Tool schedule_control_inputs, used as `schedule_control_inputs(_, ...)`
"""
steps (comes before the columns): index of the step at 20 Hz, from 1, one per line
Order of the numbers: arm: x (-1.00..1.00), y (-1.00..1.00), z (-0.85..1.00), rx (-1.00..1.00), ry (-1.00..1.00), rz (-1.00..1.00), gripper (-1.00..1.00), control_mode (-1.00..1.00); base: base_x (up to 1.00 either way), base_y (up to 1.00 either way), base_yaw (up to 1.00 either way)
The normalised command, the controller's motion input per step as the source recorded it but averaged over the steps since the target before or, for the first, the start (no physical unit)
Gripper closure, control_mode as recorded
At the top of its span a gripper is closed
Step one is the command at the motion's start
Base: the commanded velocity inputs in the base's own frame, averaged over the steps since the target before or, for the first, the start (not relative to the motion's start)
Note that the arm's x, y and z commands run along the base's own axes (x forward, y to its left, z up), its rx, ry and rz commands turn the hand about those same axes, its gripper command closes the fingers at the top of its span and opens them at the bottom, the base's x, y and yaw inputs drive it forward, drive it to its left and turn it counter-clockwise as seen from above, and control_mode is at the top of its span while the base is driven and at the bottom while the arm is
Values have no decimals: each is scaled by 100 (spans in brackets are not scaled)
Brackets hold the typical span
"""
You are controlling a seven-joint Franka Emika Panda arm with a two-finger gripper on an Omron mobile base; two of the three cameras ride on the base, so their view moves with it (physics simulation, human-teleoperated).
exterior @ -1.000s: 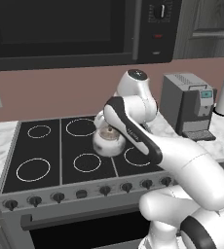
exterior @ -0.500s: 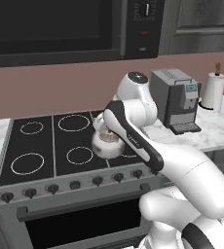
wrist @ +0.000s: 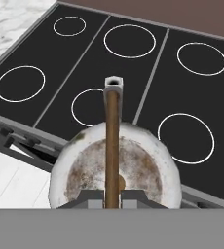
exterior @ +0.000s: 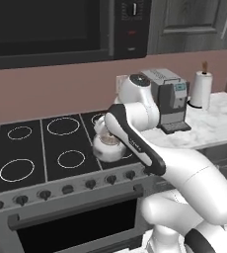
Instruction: The kettle is done boiling. Turn off the stove, then wait for 300 timesteps before moving the kettle to the dining table.
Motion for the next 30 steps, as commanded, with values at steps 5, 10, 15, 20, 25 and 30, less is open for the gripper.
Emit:
schedule_control_inputs(5,0,0,0,0,0,0,100,100,-17,-27,-24)
schedule_control_inputs(10,0,0,0,0,0,0,100,100,-15,-16,-26)
schedule_control_inputs(15,0,0,0,0,0,0,100,100,-22,-26,-29)
schedule_control_inputs(20,0,0,0,0,0,0,100,100,-28,-26,-39)
schedule_control_inputs(25,0,0,0,0,0,0,100,100,-30,-36,-39)
schedule_control_inputs(30,0,0,0,0,0,0,100,100,-32,-25,-41)
